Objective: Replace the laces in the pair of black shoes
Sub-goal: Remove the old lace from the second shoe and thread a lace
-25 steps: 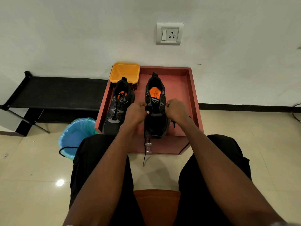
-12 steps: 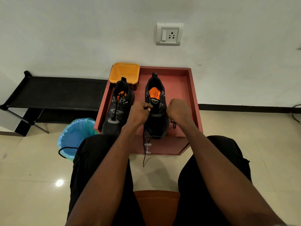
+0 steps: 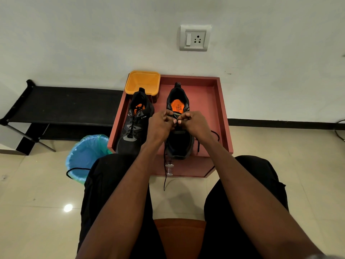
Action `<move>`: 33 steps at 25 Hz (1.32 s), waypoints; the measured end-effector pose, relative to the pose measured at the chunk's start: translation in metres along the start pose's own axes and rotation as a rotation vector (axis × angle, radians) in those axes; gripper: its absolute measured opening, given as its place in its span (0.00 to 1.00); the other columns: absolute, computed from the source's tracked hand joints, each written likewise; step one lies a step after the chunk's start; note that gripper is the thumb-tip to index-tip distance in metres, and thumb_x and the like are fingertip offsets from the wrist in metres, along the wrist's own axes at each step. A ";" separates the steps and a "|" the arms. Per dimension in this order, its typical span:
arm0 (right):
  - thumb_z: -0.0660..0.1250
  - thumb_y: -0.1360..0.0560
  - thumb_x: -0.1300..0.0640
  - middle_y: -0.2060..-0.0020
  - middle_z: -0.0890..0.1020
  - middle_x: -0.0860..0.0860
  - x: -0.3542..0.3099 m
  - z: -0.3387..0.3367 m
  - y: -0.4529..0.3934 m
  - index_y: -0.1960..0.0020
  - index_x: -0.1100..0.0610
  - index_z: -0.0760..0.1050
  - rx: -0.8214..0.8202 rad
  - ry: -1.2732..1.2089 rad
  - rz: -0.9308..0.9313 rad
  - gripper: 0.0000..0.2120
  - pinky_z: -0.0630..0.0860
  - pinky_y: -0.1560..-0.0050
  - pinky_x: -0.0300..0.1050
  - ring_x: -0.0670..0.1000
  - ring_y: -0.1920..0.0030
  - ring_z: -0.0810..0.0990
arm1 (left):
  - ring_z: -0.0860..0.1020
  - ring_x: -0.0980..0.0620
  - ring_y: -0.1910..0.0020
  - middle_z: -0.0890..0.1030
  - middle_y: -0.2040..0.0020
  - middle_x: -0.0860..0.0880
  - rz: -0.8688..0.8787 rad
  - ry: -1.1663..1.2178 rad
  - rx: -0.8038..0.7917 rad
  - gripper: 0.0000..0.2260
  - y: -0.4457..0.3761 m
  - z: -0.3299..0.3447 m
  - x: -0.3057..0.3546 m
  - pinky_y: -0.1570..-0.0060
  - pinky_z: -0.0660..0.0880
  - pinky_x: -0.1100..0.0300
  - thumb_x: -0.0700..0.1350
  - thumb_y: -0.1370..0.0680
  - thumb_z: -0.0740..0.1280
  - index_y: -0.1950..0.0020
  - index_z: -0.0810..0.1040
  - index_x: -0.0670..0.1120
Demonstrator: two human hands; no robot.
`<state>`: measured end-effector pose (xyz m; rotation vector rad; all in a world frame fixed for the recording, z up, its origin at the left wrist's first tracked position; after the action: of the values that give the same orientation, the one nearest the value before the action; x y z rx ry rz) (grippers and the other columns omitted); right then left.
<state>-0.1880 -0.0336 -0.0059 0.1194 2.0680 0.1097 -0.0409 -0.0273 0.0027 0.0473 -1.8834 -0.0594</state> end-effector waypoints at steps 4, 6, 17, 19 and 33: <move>0.71 0.24 0.61 0.64 0.82 0.43 -0.002 0.004 -0.003 0.55 0.58 0.84 -0.002 -0.020 -0.045 0.03 0.73 0.61 0.33 0.38 0.62 0.79 | 0.82 0.57 0.62 0.84 0.61 0.50 -0.009 0.010 0.012 0.07 -0.003 -0.002 -0.004 0.60 0.79 0.67 0.37 0.23 0.70 0.49 0.77 0.48; 0.69 0.24 0.63 0.64 0.81 0.45 0.000 0.006 -0.005 0.57 0.57 0.83 0.017 0.081 -0.056 0.05 0.72 0.63 0.32 0.41 0.63 0.79 | 0.82 0.58 0.61 0.83 0.60 0.51 -0.033 -0.003 0.040 0.06 -0.003 0.000 -0.010 0.60 0.79 0.68 0.37 0.22 0.70 0.48 0.78 0.47; 0.66 0.26 0.62 0.41 0.67 0.55 0.011 0.029 -0.005 0.50 0.57 0.81 0.164 0.491 -0.032 0.07 0.69 0.39 0.54 0.58 0.40 0.65 | 0.83 0.48 0.51 0.84 0.55 0.46 -0.474 0.249 0.243 0.11 -0.008 0.010 -0.069 0.44 0.80 0.50 0.35 0.24 0.67 0.61 0.82 0.49; 0.66 0.25 0.61 0.40 0.66 0.54 0.016 0.030 -0.008 0.52 0.56 0.82 0.110 0.390 0.029 0.06 0.68 0.38 0.53 0.57 0.39 0.64 | 0.83 0.48 0.51 0.85 0.54 0.46 -0.482 0.271 0.240 0.11 -0.009 0.011 -0.071 0.44 0.80 0.50 0.35 0.24 0.67 0.61 0.82 0.49; 0.70 0.23 0.55 0.42 0.65 0.53 0.025 0.026 -0.012 0.50 0.52 0.82 0.130 0.252 0.087 0.04 0.67 0.38 0.46 0.55 0.40 0.64 | 0.83 0.48 0.51 0.85 0.54 0.44 -0.459 0.265 0.178 0.07 -0.009 0.011 -0.070 0.46 0.81 0.53 0.36 0.25 0.70 0.54 0.85 0.46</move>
<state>-0.1774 -0.0414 -0.0416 0.2887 2.3214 0.0450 -0.0293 -0.0318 -0.0680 0.5826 -1.5772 -0.1898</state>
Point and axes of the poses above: each hand's wrist, its own y-axis away from the middle knuckle, its own z-axis out of the palm, x = y × z, the point moved 6 cm from there along -y, towards the middle knuckle
